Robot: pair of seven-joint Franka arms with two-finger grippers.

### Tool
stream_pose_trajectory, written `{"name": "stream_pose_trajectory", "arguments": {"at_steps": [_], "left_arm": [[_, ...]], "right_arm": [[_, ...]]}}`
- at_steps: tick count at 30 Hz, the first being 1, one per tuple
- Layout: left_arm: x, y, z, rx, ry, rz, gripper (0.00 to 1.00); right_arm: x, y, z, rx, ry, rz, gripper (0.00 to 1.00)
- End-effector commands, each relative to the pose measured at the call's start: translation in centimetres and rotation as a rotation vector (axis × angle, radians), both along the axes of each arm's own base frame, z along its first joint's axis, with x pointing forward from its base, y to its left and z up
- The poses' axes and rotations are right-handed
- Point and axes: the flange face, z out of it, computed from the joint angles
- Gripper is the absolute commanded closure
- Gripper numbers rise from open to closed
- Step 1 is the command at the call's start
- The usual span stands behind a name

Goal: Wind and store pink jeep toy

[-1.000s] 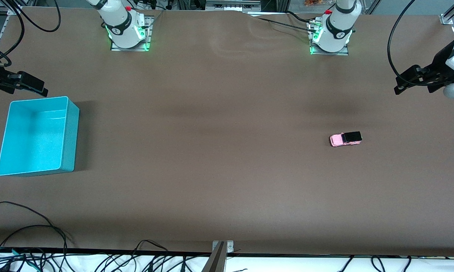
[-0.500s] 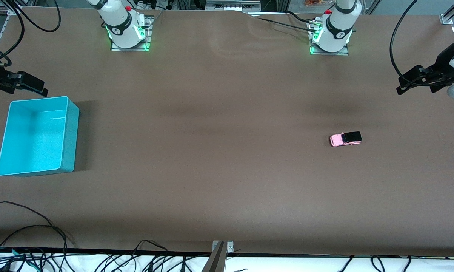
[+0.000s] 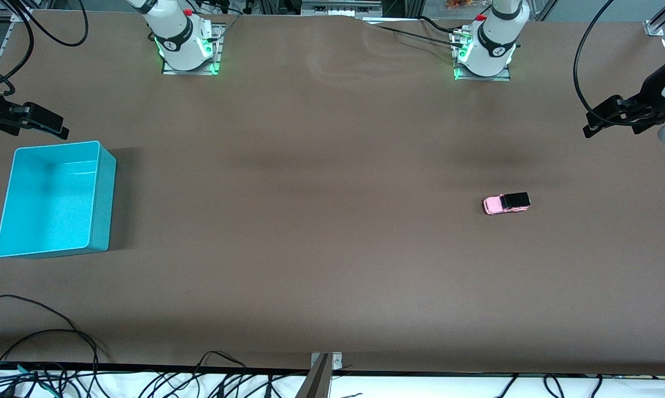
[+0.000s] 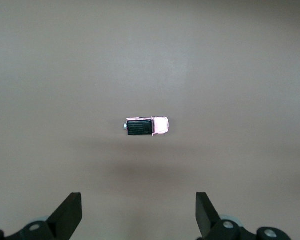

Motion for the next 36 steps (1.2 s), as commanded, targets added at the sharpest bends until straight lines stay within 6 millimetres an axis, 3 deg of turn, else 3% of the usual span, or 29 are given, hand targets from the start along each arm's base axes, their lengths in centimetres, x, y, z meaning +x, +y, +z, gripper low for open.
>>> {"name": "stream_pose_trajectory", "arguments": {"at_steps": [1, 9, 25, 30, 36], "left_arm": [[0.7, 0.2, -0.6, -0.014, 0.030, 0.004, 0.00], [1.4, 0.2, -3.7, -0.014, 0.085, 0.008, 0.00], [2.3, 1.1, -14.4, -0.015, 0.091, 0.027, 0.00], [2.7, 1.1, -18.2, -0.016, 0.076, 0.029, 0.00], [2.9, 1.3, -22.7, -0.017, 0.062, 0.033, 0.00]], "right_arm": [[-0.4, 0.0, 0.9, -0.010, 0.000, 0.027, 0.00], [-0.9, 0.8, 1.3, -0.003, 0.008, 0.036, 0.00], [-0.7, 0.6, 1.2, 0.015, 0.001, 0.036, 0.00], [-0.5, 0.3, 2.6, 0.015, -0.032, 0.033, 0.00], [-0.4, -0.1, 2.6, 0.014, -0.032, 0.030, 0.00]]}}
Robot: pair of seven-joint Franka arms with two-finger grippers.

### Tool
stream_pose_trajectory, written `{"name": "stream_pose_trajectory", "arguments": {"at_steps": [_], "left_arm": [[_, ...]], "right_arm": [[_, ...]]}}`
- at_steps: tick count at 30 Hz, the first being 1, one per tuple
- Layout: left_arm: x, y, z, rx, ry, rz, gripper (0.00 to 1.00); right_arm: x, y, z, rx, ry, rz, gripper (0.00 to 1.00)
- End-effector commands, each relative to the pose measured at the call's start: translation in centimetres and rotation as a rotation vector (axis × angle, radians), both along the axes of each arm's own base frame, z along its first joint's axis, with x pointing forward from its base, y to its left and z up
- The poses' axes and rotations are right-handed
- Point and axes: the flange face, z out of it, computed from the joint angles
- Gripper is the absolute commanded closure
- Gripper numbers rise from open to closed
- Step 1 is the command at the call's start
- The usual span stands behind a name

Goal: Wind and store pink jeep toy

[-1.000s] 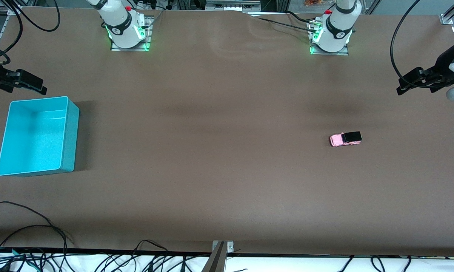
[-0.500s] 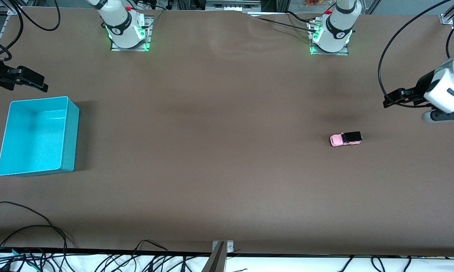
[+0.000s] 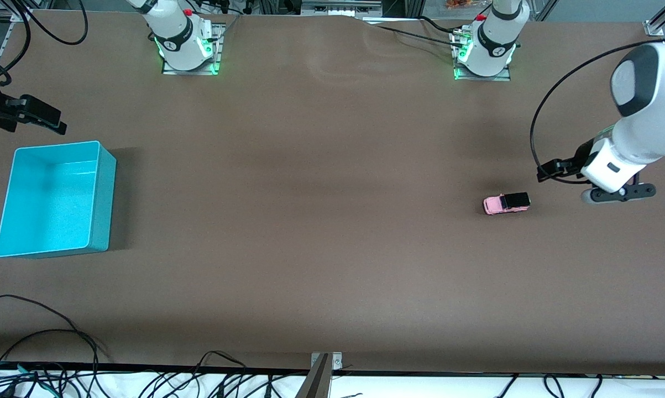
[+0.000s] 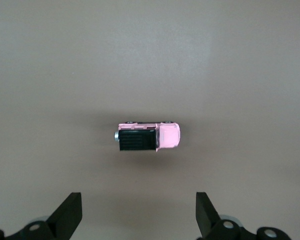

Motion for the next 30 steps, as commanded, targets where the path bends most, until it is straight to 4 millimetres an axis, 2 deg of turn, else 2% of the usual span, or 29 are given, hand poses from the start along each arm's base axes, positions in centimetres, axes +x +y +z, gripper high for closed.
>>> {"name": "stream_pose_trajectory", "arguments": {"at_steps": [1, 8, 15, 21, 25, 30], "left_arm": [[0.0, 0.2, -3.5, -0.010, -0.014, 0.014, 0.00], [-0.2, 0.3, -7.4, -0.013, 0.005, 0.004, 0.00], [-0.2, 0.3, -12.6, -0.017, 0.013, 0.005, 0.00], [-0.5, 0.0, -15.5, -0.020, 0.054, 0.001, 0.00], [-0.8, -0.2, -16.7, -0.020, 0.077, -0.003, 0.00], [-1.0, -0.3, -16.7, -0.030, 0.078, -0.073, 0.00]], "right_arm": [[0.0, -0.4, 1.0, 0.011, -0.010, 0.008, 0.00], [0.0, -0.4, 1.1, 0.009, -0.013, 0.010, 0.00], [0.0, -0.3, 1.1, 0.009, -0.013, 0.007, 0.00], [-0.1, -0.2, 1.2, 0.006, -0.016, 0.006, 0.00], [-0.1, -0.2, 1.2, 0.007, -0.016, 0.005, 0.00], [0.0, 0.0, 1.1, 0.009, -0.016, 0.008, 0.00]]}}
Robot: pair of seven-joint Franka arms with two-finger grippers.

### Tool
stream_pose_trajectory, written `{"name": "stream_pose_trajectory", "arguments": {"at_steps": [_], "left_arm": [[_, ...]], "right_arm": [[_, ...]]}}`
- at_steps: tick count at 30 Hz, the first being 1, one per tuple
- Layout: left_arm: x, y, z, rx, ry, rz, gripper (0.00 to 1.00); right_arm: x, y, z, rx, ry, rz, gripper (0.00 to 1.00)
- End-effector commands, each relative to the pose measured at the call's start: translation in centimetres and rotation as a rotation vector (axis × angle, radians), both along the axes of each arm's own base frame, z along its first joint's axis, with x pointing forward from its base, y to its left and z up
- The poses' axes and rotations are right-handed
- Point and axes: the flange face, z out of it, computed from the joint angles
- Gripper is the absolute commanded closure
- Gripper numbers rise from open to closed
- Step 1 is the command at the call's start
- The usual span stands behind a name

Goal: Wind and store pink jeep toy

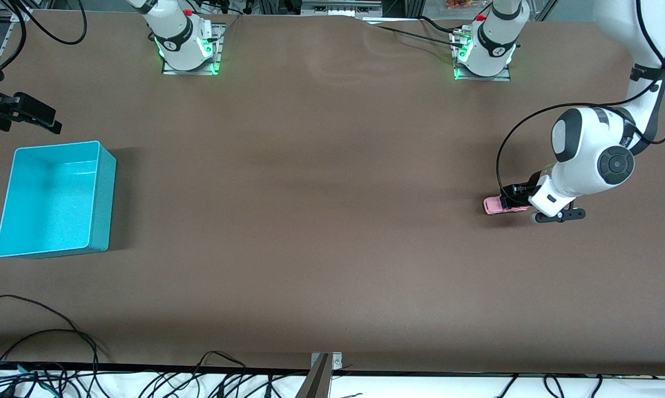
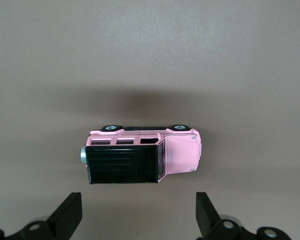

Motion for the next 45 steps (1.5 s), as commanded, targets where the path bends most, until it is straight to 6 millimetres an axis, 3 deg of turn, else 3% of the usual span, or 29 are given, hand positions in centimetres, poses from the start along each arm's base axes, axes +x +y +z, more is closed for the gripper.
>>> {"name": "stream_pose_trajectory", "arguments": {"at_steps": [1, 8, 17, 27, 39, 45], "left_arm": [[-0.2, -0.1, 0.3, -0.030, -0.015, -0.117, 0.00], [-0.4, 0.5, -0.5, -0.118, -0.016, -0.548, 0.00], [-1.2, 0.7, -2.9, -0.166, -0.049, -1.016, 0.00], [-0.7, 0.7, -3.7, -0.123, -0.098, -1.384, 0.00], [-0.7, 0.9, -6.2, -0.129, -0.103, -1.454, 0.00], [-0.6, 0.9, -6.2, -0.122, -0.113, -1.451, 0.00]], "right_arm": [[0.0, 0.1, 0.7, 0.009, -0.008, 0.008, 0.00], [0.1, 0.1, 0.6, 0.006, -0.006, 0.011, 0.00], [0.1, 0.2, 0.5, 0.008, -0.003, 0.012, 0.00], [0.2, 0.1, 0.4, 0.005, -0.002, 0.011, 0.00], [0.2, 0.1, 0.2, 0.008, 0.001, 0.009, 0.00], [0.2, 0.1, 0.2, 0.008, 0.001, 0.009, 0.00]]}}
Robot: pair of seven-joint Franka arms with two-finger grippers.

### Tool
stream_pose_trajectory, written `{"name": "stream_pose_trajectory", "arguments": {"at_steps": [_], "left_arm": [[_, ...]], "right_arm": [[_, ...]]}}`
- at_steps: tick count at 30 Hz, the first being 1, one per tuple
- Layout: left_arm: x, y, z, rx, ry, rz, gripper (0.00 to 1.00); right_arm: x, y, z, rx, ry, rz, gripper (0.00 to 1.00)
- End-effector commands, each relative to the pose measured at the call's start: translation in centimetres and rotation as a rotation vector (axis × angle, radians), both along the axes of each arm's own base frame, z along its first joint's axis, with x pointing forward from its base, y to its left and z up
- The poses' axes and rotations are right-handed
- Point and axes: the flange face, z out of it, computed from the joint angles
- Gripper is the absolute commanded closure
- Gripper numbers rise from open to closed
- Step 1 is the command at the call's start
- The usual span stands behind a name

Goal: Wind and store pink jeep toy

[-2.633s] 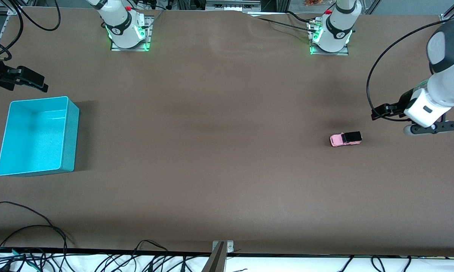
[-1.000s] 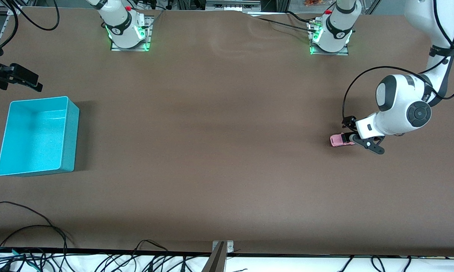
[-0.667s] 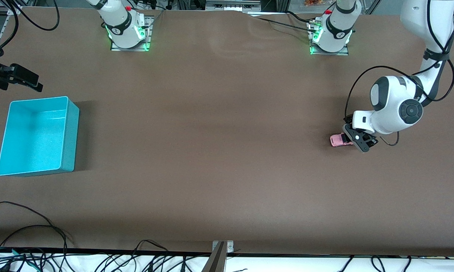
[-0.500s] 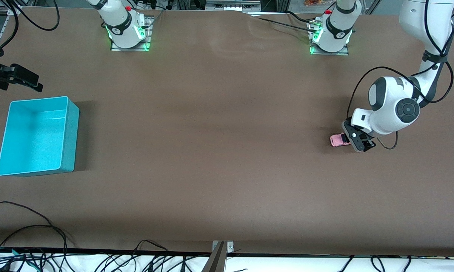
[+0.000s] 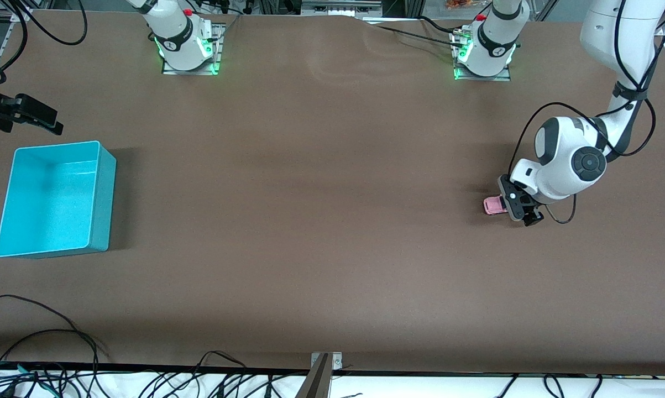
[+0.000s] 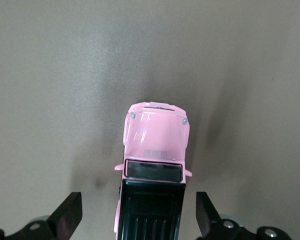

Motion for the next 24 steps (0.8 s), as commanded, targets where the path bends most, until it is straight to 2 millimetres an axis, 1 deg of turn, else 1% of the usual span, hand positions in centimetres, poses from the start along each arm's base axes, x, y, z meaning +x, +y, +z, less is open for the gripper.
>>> {"name": "stream_pose_trajectory", "arguments": {"at_steps": [1, 2, 3, 5, 7, 8, 11, 13, 18, 19, 22, 24], "left_arm": [[0.1, 0.3, 0.0, 0.008, -0.014, -0.023, 0.00], [0.1, 0.3, 0.0, 0.008, -0.014, -0.025, 0.05], [0.1, 0.3, 0.0, 0.011, -0.015, -0.033, 0.44], [0.1, 0.2, 0.0, 0.011, -0.015, -0.036, 0.53], [0.2, 0.2, 0.3, 0.012, -0.019, -0.036, 0.72], [0.2, 0.0, 0.4, 0.011, -0.021, -0.039, 0.79], [0.3, -0.1, 0.5, 0.013, -0.024, -0.045, 0.91], [0.4, -0.2, 0.8, 0.012, -0.028, -0.066, 0.92], [0.8, -0.3, 1.5, 0.007, -0.038, -0.182, 0.96], [0.8, -0.4, 1.5, 0.007, -0.039, -0.201, 1.00], [1.0, -0.7, 2.3, 0.008, -0.052, -0.234, 1.00], [1.0, -1.5, 2.5, 0.006, -0.054, -0.267, 1.00]], "right_arm": [[0.1, 0.0, 0.4, 0.009, -0.002, 0.010, 0.00], [0.1, 0.0, 0.3, 0.009, 0.001, 0.010, 0.00], [0.1, 0.1, 0.3, 0.009, 0.001, 0.011, 0.00], [0.1, 0.1, 0.3, 0.009, 0.000, 0.010, 0.00], [0.1, 0.1, 0.3, 0.009, 0.000, 0.011, 0.00], [0.1, 0.1, 0.3, 0.011, 0.000, 0.011, 0.00], [0.1, 0.1, 0.3, 0.012, 0.000, 0.010, 0.00], [0.1, 0.1, 0.3, 0.012, 0.001, 0.010, 0.00], [0.1, 0.1, 0.2, 0.012, 0.003, 0.011, 0.00], [0.1, 0.2, 0.2, 0.014, 0.003, 0.011, 0.00], [0.4, 0.2, -0.2, 0.014, 0.008, 0.011, 0.00], [0.3, 0.2, -0.2, 0.014, 0.009, 0.011, 0.00]]}}
